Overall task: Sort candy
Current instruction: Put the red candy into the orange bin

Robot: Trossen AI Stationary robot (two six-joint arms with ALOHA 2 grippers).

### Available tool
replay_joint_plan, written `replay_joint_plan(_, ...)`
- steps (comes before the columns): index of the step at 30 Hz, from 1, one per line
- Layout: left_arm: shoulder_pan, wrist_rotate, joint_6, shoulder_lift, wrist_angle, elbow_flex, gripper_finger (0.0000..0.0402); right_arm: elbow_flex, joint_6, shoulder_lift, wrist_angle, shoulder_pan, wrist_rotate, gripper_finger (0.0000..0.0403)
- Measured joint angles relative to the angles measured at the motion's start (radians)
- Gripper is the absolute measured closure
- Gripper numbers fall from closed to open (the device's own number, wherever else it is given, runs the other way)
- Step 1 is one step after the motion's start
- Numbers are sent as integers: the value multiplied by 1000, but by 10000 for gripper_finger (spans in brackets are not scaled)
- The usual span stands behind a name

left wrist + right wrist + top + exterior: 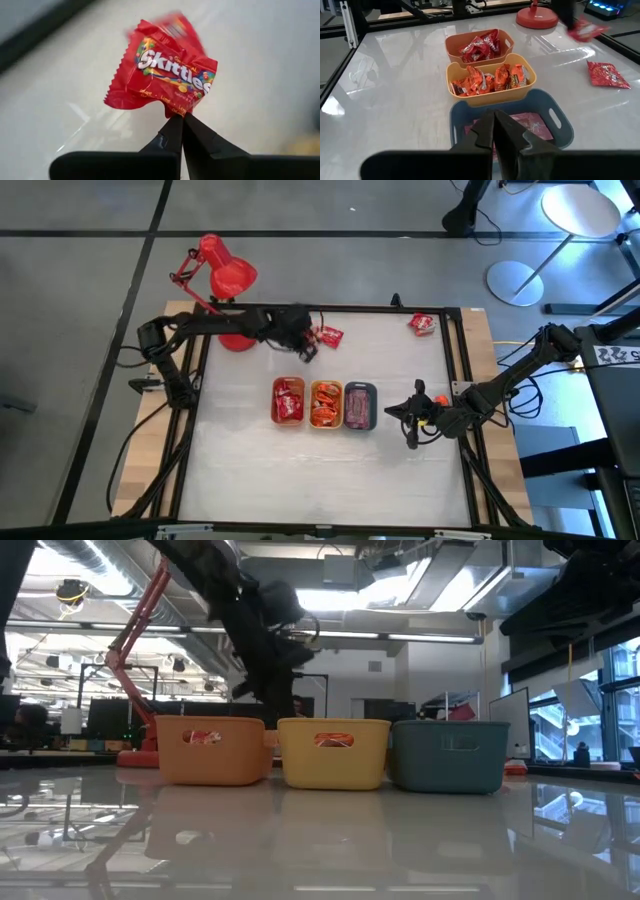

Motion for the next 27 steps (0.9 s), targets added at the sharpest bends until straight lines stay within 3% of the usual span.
replay_joint_plan(15,-424,10,-50,-101,-452,0,401,0,-53,0,-6,0,10,391)
replay_joint_plan(21,-492,8,-78,-120,-513,0,401,0,-56,0,-9,0,38,391)
replay_joint_plan(27,-468,-13,-108,-120,-499,0,397,0,-55,0,-14,0,45,391)
